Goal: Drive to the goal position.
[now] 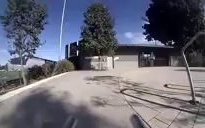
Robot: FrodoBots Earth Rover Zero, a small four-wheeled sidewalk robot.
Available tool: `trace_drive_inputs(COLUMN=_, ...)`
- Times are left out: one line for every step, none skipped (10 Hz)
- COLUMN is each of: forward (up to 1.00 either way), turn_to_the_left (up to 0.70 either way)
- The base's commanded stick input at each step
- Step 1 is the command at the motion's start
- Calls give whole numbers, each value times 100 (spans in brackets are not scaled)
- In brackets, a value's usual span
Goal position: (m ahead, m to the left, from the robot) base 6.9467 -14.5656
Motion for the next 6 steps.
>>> trace_drive_inputs(forward=70, turn_to_the_left=0)
trace_drive_inputs(forward=70, turn_to_the_left=0)
trace_drive_inputs(forward=70, turn_to_the_left=0)
trace_drive_inputs(forward=70, turn_to_the_left=-35)
trace_drive_inputs(forward=70, turn_to_the_left=-35)
trace_drive_inputs(forward=70, turn_to_the_left=-35)
